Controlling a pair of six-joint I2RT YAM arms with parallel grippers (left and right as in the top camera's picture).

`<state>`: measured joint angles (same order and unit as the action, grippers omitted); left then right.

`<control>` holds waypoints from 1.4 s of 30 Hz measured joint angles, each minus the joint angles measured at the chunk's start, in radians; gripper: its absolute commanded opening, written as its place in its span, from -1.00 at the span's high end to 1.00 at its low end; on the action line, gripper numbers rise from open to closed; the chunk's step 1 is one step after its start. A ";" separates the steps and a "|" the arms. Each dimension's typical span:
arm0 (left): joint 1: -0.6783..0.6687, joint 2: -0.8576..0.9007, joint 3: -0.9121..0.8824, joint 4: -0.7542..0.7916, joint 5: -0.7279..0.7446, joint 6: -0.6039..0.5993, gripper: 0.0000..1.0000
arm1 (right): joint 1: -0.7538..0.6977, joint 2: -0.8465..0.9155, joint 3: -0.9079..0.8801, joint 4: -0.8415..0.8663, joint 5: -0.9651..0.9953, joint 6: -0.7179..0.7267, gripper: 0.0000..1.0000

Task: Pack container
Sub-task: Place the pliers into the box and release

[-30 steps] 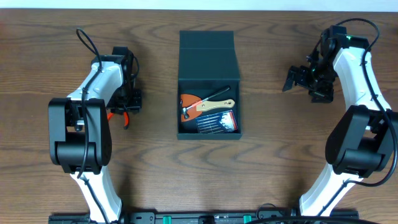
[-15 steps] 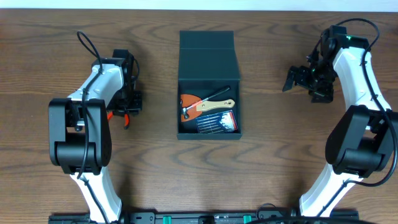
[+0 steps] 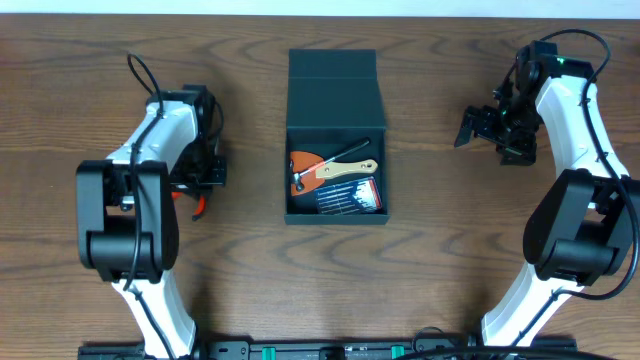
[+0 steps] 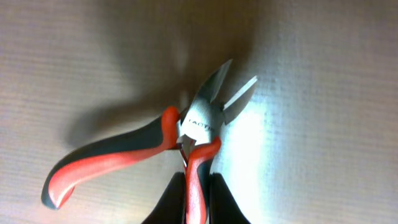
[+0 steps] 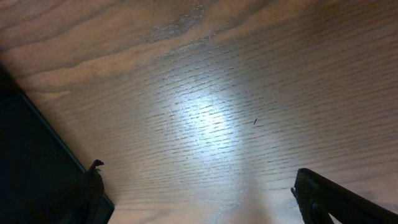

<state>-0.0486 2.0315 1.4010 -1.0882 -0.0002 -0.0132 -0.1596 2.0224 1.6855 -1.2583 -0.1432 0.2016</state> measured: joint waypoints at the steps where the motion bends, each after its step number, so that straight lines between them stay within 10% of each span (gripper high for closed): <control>1: -0.003 -0.020 0.016 -0.024 0.000 0.011 0.89 | 0.000 0.000 0.000 0.000 0.000 0.000 -0.98; 15: -0.494 -0.525 0.206 0.048 -0.001 0.354 0.89 | 0.000 0.000 0.000 -0.002 0.000 0.000 -0.99; 26: -0.684 -0.269 0.154 0.090 -0.002 0.588 0.89 | 0.000 0.000 0.000 -0.014 0.000 0.000 -0.98; 38: -0.680 -0.031 0.146 0.090 -0.003 0.567 0.88 | 0.000 0.000 0.000 -0.016 0.000 0.000 -0.99; 42: -0.679 -0.026 0.146 0.093 -0.003 0.555 0.35 | 0.000 0.000 0.000 -0.016 0.000 0.000 -0.98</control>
<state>-0.7273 2.0056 1.5467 -0.9955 -0.0036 0.5423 -0.1596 2.0224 1.6855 -1.2743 -0.1432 0.2016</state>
